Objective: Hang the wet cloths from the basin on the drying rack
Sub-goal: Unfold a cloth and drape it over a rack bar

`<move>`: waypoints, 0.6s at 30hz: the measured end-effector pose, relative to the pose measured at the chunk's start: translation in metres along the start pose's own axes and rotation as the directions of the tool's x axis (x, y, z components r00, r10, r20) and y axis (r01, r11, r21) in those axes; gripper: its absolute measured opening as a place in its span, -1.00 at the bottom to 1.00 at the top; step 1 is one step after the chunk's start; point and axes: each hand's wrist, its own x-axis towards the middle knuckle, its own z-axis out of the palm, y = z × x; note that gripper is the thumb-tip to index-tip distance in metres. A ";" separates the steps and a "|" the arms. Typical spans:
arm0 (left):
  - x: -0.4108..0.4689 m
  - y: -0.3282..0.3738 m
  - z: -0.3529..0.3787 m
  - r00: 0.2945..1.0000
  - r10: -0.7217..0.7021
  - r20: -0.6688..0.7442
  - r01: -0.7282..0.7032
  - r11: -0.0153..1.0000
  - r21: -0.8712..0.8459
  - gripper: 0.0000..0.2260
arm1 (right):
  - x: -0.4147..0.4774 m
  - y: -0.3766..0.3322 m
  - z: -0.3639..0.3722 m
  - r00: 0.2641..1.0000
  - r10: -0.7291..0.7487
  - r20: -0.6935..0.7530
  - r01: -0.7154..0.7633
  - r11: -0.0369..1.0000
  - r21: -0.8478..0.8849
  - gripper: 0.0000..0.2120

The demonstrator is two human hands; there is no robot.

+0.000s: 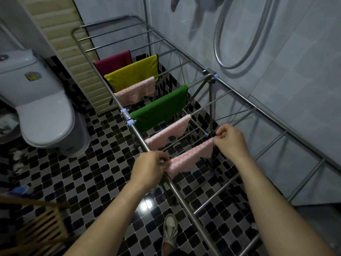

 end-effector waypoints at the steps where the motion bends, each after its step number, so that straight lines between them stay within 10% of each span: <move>1: 0.000 -0.001 0.000 1.000 0.007 0.028 -0.007 1.000 0.018 -0.90 | 0.000 0.000 0.000 1.000 -0.013 -0.004 0.012 1.000 -0.022 -0.90; 7: -0.001 0.003 -0.015 0.991 -0.126 0.043 0.133 0.945 -0.299 -0.93 | -0.008 -0.011 -0.012 0.999 -0.005 -0.038 0.007 0.999 0.039 -0.87; 12: -0.014 0.018 -0.052 0.919 -0.252 0.302 0.365 0.260 -0.894 -0.88 | -0.045 -0.045 -0.040 0.935 0.036 0.353 -0.284 0.672 0.684 -0.88; 18: -0.049 0.037 -0.053 0.947 -0.112 0.303 0.292 -0.105 -0.951 -0.60 | -0.119 -0.076 -0.026 0.715 -0.194 0.671 -0.467 0.581 0.666 -0.61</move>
